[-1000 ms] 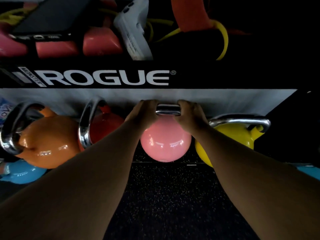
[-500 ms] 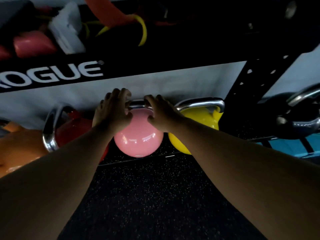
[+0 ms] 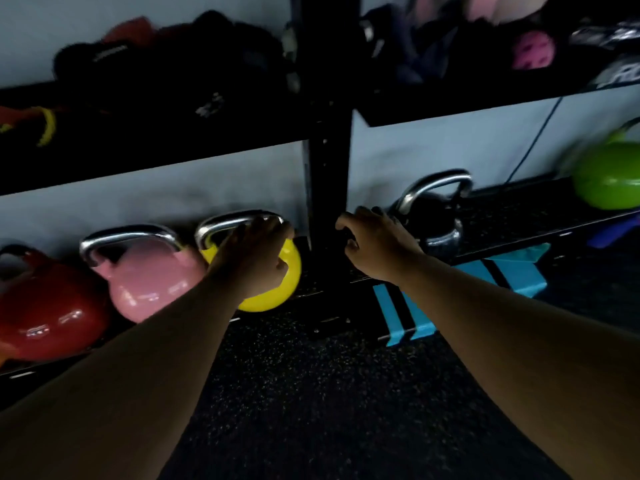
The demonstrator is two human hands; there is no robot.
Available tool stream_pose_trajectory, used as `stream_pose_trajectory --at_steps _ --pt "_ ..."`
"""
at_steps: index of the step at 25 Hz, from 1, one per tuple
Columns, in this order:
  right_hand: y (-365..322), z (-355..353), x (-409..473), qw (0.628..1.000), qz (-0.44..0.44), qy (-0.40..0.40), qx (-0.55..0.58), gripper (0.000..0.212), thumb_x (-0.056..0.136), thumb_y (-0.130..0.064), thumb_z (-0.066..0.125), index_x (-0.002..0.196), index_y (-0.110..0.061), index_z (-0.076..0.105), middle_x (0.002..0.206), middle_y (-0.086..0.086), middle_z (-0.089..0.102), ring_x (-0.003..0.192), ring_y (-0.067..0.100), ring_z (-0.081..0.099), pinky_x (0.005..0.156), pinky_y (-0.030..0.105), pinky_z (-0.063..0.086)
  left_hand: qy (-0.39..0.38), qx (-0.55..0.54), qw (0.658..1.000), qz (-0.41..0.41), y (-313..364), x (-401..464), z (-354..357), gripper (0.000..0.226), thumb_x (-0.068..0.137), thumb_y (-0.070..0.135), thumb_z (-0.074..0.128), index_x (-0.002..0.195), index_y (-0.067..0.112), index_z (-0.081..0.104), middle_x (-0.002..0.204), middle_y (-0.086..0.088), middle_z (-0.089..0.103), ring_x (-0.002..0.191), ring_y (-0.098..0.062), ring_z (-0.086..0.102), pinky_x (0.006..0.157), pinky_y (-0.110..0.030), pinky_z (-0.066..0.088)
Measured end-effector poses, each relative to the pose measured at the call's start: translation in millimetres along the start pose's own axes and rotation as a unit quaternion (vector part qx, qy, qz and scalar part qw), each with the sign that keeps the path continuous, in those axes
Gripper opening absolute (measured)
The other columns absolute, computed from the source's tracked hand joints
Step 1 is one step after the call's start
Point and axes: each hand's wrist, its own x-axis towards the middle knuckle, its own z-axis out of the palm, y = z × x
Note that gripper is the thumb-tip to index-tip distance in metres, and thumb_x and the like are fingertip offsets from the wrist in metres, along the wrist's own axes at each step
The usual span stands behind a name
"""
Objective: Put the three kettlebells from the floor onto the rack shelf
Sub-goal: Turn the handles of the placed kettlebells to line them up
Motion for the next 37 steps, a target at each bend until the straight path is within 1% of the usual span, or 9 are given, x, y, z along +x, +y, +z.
stream_pose_trajectory --at_steps 9,16,21,24,26,29,33,35,37 --pt "167.5 -59.2 -47.7 0.997 0.066 0.016 -0.025 0.029 0.082 -0.024 0.058 0.110 -0.025 0.066 0.121 0.007 0.065 0.112 0.033 0.057 0.091 0.040 0.045 -0.022 0.002 0.999 0.033 129.4 94.5 17.2 0.031 0.078 0.023 0.058 0.108 0.016 0.056 0.107 -0.008 0.056 0.105 -0.032 0.054 0.081 -0.039 0.043" --pt "251.9 -48.8 14.4 0.996 0.075 0.004 -0.052 0.034 0.092 -0.032 0.049 0.124 -0.020 0.054 0.126 0.012 0.056 0.110 0.034 0.052 0.090 0.044 0.044 -0.003 -0.029 1.000 0.002 170.3 196.8 57.2 0.035 0.094 0.038 0.046 0.121 0.015 0.046 0.120 -0.009 0.051 0.107 -0.031 0.051 0.082 -0.043 0.042" --pt "287.3 -36.0 60.5 0.992 0.117 -0.034 -0.031 0.055 0.095 -0.053 0.038 0.141 -0.023 0.032 0.136 0.016 0.041 0.119 0.036 0.047 0.092 0.051 0.047 -0.005 -0.151 0.984 -0.095 195.0 262.1 74.4 0.045 0.101 0.043 0.030 0.139 0.021 0.036 0.136 -0.011 0.045 0.115 -0.033 0.049 0.086 -0.047 0.046" --pt "299.4 -25.2 71.2 0.992 0.104 -0.066 0.013 0.055 0.094 -0.059 0.034 0.139 -0.027 0.032 0.135 0.015 0.042 0.118 0.035 0.046 0.089 0.049 0.047 -0.048 -0.163 0.981 -0.098 206.2 273.5 97.4 0.036 0.101 0.030 0.033 0.134 0.016 0.037 0.136 -0.015 0.039 0.115 -0.038 0.045 0.081 -0.046 0.044" --pt "306.7 -23.2 75.2 0.993 0.080 -0.073 0.051 0.055 0.091 -0.063 0.034 0.133 -0.027 0.035 0.130 0.014 0.046 0.114 0.034 0.049 0.087 0.047 0.047 -0.067 -0.183 0.973 -0.122 216.9 270.6 112.3 0.044 0.098 0.024 0.043 0.140 0.018 0.030 0.147 -0.016 0.024 0.125 -0.044 0.033 0.090 -0.056 0.045" --pt "313.6 -23.6 79.3 0.993 0.077 -0.065 0.069 0.059 0.086 -0.070 0.034 0.127 -0.028 0.038 0.125 0.012 0.050 0.108 0.032 0.054 0.080 0.041 0.046 -0.014 -0.336 0.910 -0.244 230.7 277.5 109.9 0.032 0.099 0.045 0.029 0.130 0.053 0.024 0.152 -0.010 0.018 0.138 -0.047 0.014 0.102 -0.069 0.029" --pt "298.9 -16.6 79.3 0.987 0.127 -0.039 0.090 0.061 0.084 -0.072 0.039 0.122 -0.023 0.042 0.117 0.013 0.051 0.106 0.033 0.052 0.076 0.040 0.046 -0.009 -0.472 0.811 -0.347 214.3 287.3 103.8 0.059 0.096 0.061 0.030 0.148 0.038 0.014 0.159 -0.012 0.007 0.145 -0.041 0.009 0.110 -0.063 0.024" --pt "302.6 -19.4 80.1 0.977 0.127 -0.081 0.149 0.065 0.082 -0.074 0.039 0.118 -0.020 0.044 0.109 0.012 0.058 0.092 0.028 0.062 0.068 0.038 0.053 -0.001 -0.517 0.737 -0.435 226.7 287.9 105.2 0.083 0.086 0.073 0.037 0.151 0.035 0.001 0.161 -0.018 0.000 0.145 -0.042 0.011 0.108 -0.060 0.026" --pt "306.5 -23.2 79.0 0.958 0.140 -0.095 0.231 0.063 0.082 -0.074 0.044 0.111 -0.018 0.048 0.098 0.009 0.063 0.078 0.023 0.066 0.056 0.033 0.054 0.008 -0.517 0.700 -0.492 249.7 285.8 109.6 0.091 0.082 0.078 0.036 0.152 0.026 0.009 0.159 -0.020 0.004 0.141 -0.044 0.018 0.106 -0.055 0.032"
